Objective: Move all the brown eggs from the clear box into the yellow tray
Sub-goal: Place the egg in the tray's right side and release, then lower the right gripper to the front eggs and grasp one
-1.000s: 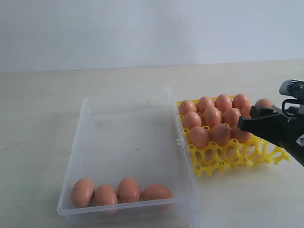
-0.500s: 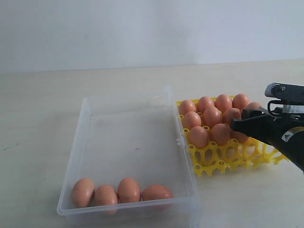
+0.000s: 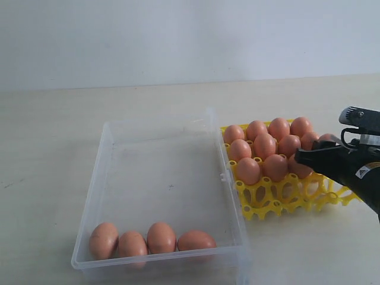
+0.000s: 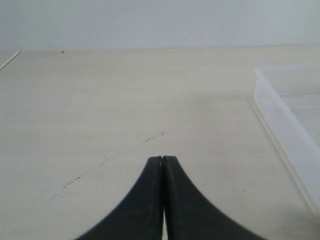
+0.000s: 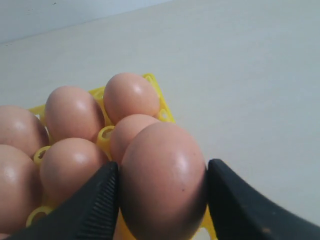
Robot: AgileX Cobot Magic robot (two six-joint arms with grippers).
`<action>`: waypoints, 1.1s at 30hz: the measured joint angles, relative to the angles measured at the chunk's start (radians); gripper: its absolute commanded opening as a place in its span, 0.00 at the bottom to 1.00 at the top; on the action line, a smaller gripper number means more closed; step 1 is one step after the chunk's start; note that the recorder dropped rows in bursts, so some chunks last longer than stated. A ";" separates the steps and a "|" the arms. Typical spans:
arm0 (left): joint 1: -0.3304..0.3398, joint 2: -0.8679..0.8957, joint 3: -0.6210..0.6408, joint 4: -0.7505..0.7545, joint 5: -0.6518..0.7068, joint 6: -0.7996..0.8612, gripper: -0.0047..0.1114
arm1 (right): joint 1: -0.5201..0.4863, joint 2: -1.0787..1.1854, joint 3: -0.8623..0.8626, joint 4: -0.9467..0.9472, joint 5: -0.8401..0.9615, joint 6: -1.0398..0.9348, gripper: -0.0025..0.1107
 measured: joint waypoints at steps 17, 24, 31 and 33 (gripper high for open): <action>0.000 0.000 0.000 0.000 0.000 0.000 0.04 | 0.000 -0.026 0.000 0.016 0.032 -0.050 0.61; 0.000 0.000 0.000 0.000 0.000 0.000 0.04 | 0.000 -0.229 0.002 0.018 0.100 -0.241 0.35; 0.000 0.000 0.000 0.000 0.000 0.000 0.04 | 0.002 -0.505 -0.123 -0.147 0.453 -0.280 0.02; 0.000 0.000 0.000 0.000 0.000 0.000 0.04 | 0.021 -0.520 -0.210 -0.239 0.657 -0.244 0.02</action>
